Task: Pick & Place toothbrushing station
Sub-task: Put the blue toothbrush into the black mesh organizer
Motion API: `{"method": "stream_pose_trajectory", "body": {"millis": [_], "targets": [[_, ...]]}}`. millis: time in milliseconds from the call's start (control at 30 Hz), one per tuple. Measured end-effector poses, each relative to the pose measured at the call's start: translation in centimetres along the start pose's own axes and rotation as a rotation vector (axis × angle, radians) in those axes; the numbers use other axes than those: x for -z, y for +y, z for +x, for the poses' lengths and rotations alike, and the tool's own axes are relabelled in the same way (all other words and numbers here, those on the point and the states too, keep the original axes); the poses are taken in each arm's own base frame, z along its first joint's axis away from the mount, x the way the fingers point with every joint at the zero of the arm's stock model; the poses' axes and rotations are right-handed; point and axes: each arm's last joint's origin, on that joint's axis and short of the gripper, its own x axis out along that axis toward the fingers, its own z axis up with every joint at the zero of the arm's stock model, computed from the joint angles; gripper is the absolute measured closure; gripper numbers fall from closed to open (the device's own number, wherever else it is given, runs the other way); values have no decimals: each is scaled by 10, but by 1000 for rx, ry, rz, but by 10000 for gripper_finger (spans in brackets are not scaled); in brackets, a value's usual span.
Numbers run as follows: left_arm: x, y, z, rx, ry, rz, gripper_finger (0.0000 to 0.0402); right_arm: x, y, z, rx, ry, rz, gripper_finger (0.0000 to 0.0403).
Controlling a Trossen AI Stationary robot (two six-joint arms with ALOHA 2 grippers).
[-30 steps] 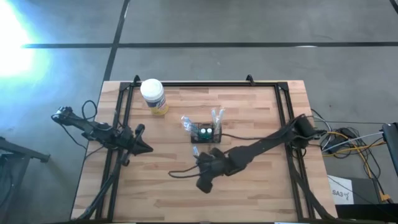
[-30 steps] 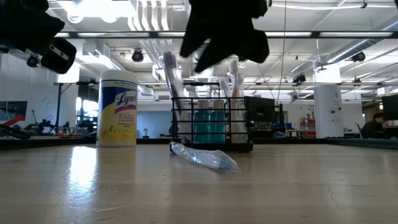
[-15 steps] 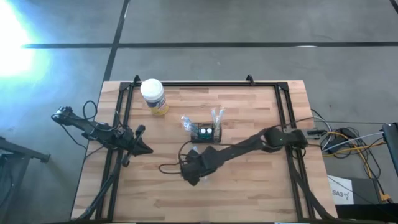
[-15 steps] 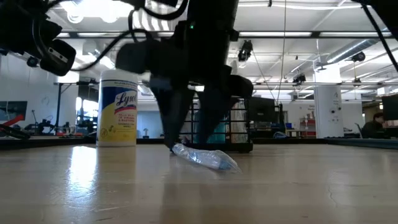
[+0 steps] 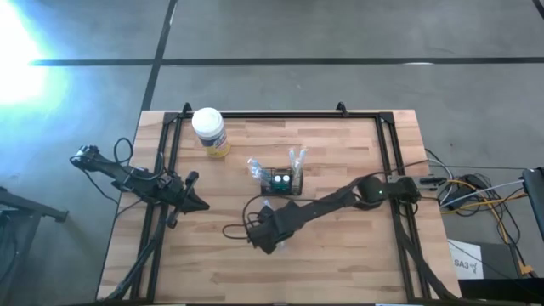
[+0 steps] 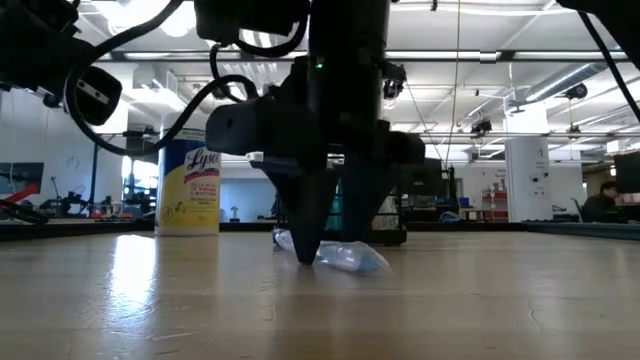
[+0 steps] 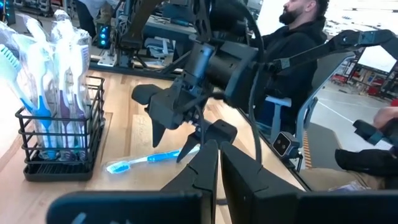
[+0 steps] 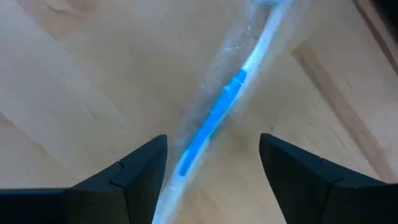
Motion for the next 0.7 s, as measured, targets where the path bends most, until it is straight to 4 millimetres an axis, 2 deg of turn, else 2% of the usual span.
{"method": "stream_pose_trajectory", "body": {"millis": [300,700], "targets": [[0,0,0,0,0,-2,378,4,2,15,-91,53,-82,182],[0,0,0,0,-1,-3,378,5,6,15,-126,45,-174,346]]}}
